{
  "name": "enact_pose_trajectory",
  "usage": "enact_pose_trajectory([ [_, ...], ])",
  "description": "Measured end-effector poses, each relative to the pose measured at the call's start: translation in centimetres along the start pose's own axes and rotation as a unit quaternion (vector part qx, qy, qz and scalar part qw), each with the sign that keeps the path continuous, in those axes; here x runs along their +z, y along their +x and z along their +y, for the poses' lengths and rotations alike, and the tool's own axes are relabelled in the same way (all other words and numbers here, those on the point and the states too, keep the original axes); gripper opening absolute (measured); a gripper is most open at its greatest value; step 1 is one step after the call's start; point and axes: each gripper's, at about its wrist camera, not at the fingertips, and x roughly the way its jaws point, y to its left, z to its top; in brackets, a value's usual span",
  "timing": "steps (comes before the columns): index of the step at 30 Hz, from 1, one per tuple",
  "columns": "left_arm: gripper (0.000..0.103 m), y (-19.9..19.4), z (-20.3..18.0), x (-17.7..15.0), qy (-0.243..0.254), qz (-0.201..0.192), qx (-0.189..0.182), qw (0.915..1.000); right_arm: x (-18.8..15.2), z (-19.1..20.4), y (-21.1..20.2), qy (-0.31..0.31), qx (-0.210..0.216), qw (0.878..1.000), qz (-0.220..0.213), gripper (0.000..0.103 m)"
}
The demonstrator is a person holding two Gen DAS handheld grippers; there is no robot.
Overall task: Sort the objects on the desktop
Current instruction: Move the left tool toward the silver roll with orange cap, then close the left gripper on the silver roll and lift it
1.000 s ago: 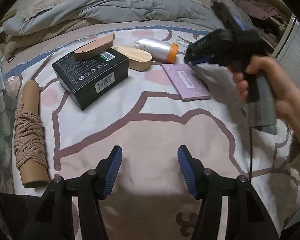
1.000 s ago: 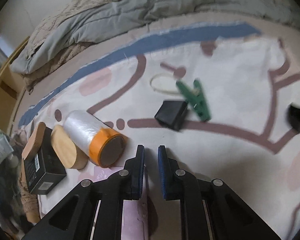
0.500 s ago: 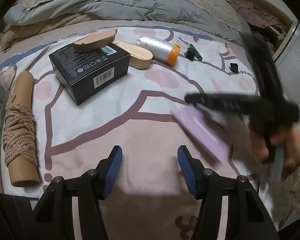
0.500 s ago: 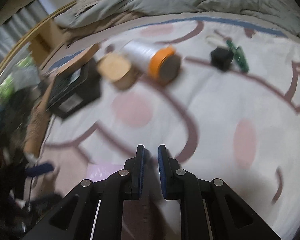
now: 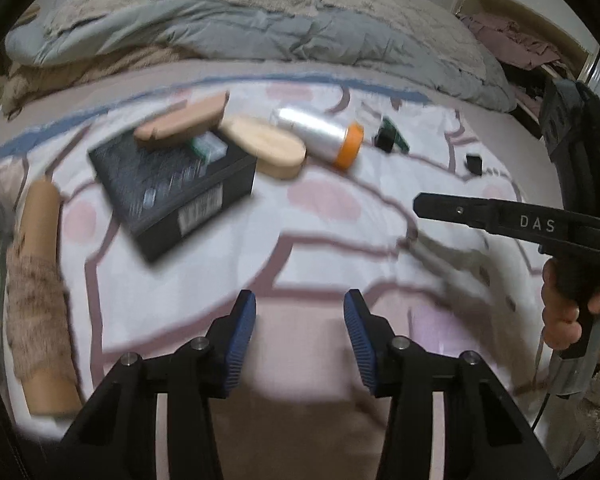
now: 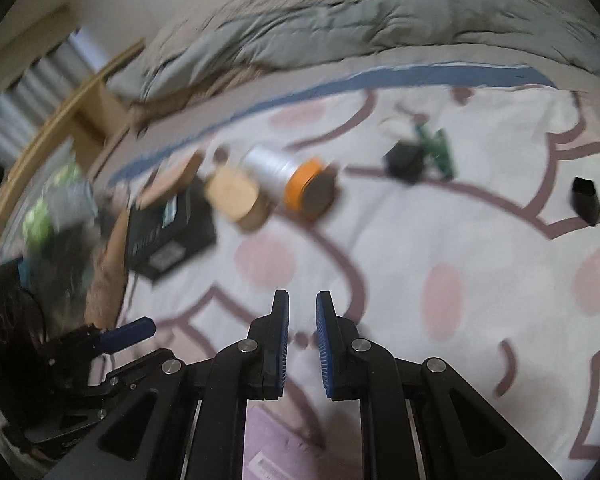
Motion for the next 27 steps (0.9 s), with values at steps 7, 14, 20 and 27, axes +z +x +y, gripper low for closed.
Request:
enact_pose_trajectory([
  [7, 0.063, 3.0, -1.2, 6.7, 0.034, -0.029, 0.031, 0.9985, -2.4, -2.3, -0.2, 0.007, -0.001, 1.000, 0.023, 0.015],
  [14, 0.071, 7.7, -1.5, 12.8, 0.029, -0.058, 0.070, 0.9955, -5.2, -4.4, -0.8, 0.022, 0.001, 1.000, 0.010, 0.015],
  [20, 0.055, 11.5, -0.3, 16.0, -0.032, -0.022, 0.075, 0.9964, -6.3, -5.7, -0.4, 0.026, 0.033, 0.999, -0.002, 0.015],
  [27, 0.048, 14.7, -6.2, 14.1, 0.131, 0.062, 0.098, 0.9845, -7.0, -7.1, -0.5, 0.063, 0.082, 0.994, -0.034, 0.015],
])
